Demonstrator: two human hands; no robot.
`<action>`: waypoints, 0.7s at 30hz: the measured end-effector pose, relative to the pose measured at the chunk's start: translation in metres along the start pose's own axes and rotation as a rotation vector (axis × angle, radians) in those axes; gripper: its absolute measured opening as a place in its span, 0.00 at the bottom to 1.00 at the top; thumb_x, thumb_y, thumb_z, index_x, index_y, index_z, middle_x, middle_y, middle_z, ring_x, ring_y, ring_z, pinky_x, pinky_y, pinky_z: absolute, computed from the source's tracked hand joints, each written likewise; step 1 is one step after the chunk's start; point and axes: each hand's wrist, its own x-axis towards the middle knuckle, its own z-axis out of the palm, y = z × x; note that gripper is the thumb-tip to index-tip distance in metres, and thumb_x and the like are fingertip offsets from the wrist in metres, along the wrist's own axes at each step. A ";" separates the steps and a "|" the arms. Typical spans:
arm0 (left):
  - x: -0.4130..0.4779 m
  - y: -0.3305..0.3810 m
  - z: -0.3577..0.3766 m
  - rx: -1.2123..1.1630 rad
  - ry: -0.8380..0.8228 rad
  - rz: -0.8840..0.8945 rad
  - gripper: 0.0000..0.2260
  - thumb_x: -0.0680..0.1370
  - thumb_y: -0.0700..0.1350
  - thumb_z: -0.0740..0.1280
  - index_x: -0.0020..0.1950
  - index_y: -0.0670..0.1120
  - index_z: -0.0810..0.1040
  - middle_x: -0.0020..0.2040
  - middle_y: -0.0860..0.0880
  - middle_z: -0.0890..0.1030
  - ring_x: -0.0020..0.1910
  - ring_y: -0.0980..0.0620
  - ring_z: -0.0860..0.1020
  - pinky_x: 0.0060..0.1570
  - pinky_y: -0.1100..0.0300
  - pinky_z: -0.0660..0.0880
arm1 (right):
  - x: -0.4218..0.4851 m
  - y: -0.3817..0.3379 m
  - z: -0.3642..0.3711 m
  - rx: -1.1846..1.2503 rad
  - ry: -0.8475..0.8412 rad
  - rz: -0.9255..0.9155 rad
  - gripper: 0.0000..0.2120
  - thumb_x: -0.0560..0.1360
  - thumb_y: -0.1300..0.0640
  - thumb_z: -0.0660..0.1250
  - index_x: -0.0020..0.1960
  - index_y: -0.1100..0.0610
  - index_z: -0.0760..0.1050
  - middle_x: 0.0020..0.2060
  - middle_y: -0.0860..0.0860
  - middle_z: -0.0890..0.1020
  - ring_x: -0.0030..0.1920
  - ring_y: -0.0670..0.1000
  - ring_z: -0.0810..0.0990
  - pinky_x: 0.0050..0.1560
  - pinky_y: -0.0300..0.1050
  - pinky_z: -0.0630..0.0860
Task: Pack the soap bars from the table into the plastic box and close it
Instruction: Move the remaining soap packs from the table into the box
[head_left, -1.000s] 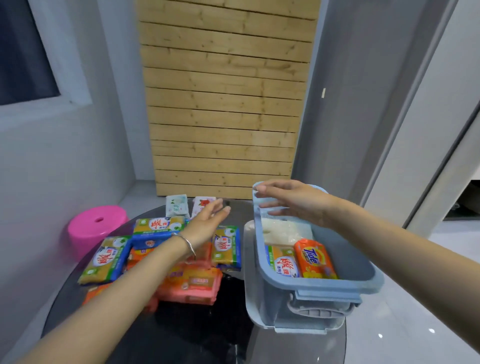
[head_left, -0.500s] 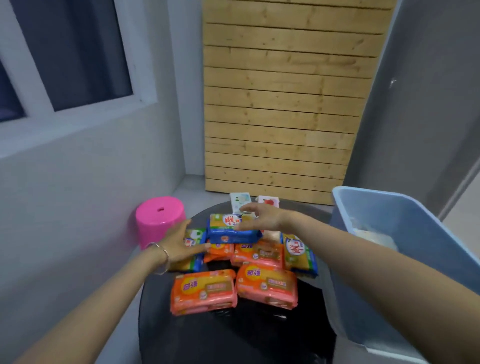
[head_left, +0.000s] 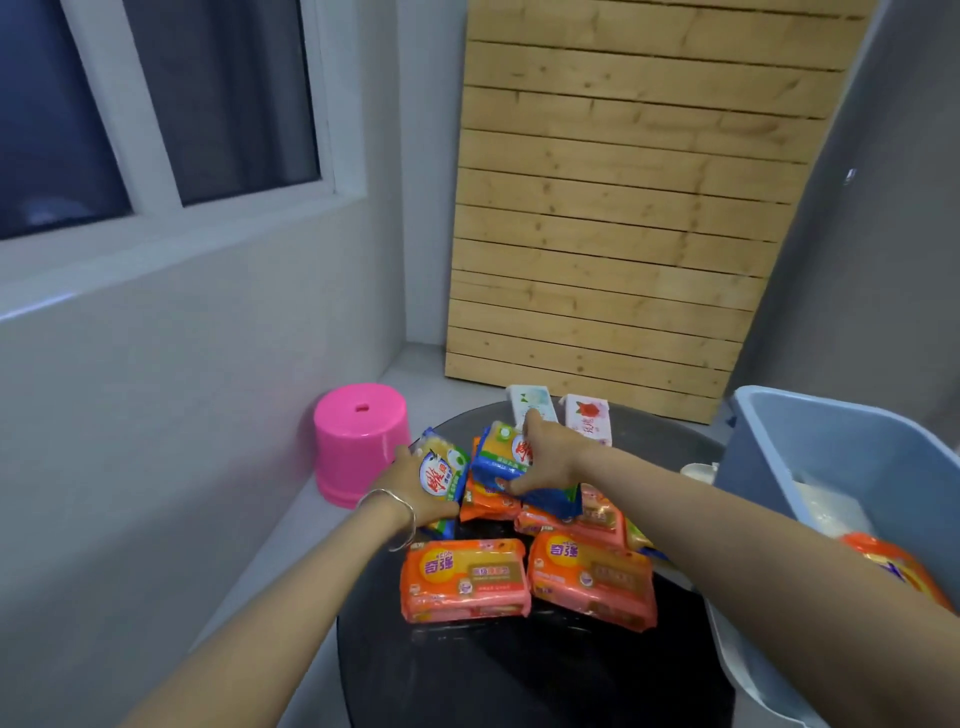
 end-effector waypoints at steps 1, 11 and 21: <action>-0.002 0.001 -0.002 -0.044 0.009 0.005 0.38 0.60 0.52 0.77 0.62 0.44 0.61 0.53 0.47 0.70 0.50 0.49 0.76 0.45 0.60 0.75 | -0.004 0.001 -0.002 0.040 0.016 0.010 0.36 0.64 0.44 0.75 0.62 0.59 0.61 0.55 0.56 0.78 0.53 0.56 0.78 0.49 0.50 0.76; -0.026 0.061 -0.043 -0.738 0.118 -0.015 0.10 0.65 0.45 0.77 0.40 0.45 0.79 0.38 0.44 0.84 0.35 0.48 0.83 0.34 0.54 0.82 | -0.071 0.007 -0.080 0.816 0.194 -0.049 0.13 0.65 0.48 0.76 0.42 0.55 0.76 0.38 0.53 0.81 0.39 0.50 0.79 0.44 0.48 0.75; -0.047 0.190 0.005 -0.993 -0.242 0.038 0.19 0.65 0.52 0.76 0.49 0.43 0.80 0.36 0.46 0.86 0.33 0.50 0.84 0.34 0.60 0.80 | -0.155 0.114 -0.158 0.965 0.334 0.241 0.18 0.67 0.42 0.73 0.45 0.55 0.76 0.33 0.50 0.83 0.31 0.48 0.82 0.31 0.38 0.77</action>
